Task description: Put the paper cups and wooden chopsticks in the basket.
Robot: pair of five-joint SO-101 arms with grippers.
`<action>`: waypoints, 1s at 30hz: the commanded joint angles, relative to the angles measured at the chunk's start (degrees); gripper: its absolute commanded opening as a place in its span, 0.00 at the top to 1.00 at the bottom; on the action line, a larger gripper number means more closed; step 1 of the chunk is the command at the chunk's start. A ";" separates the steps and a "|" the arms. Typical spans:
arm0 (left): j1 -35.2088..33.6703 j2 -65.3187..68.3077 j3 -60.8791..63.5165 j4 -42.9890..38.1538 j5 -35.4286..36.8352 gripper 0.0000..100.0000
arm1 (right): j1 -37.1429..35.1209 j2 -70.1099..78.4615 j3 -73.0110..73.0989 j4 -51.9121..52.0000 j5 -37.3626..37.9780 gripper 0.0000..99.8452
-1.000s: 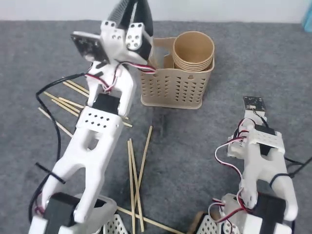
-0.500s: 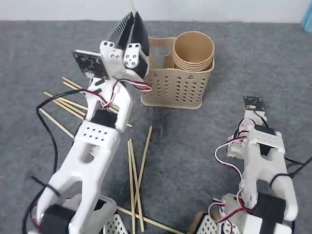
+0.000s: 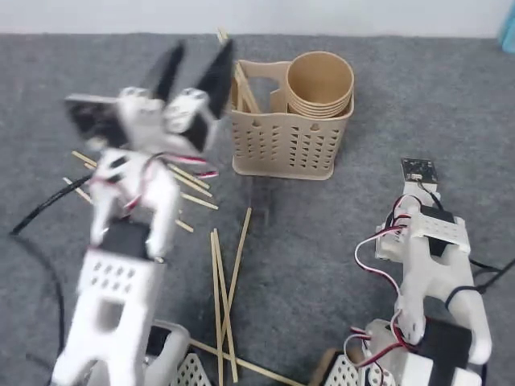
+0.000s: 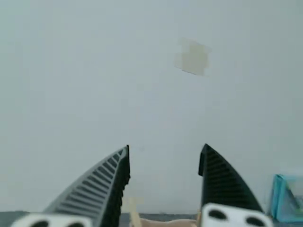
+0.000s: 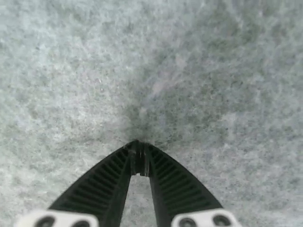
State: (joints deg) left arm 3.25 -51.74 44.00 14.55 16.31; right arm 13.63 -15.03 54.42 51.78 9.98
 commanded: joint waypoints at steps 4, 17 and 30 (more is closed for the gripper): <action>-17.85 -15.74 -0.31 26.99 0.09 0.77 | 0.22 -1.98 -0.09 -0.57 0.44 0.98; -51.60 -23.82 25.19 37.71 -1.23 0.77 | -2.95 -2.77 -0.62 3.03 -3.87 0.99; -54.15 -28.84 47.60 29.10 -5.19 0.77 | -28.35 -2.07 -20.31 21.85 -14.77 0.98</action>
State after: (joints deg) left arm -51.60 -78.73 91.65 44.53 11.74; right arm -9.76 -15.03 41.58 71.56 0.75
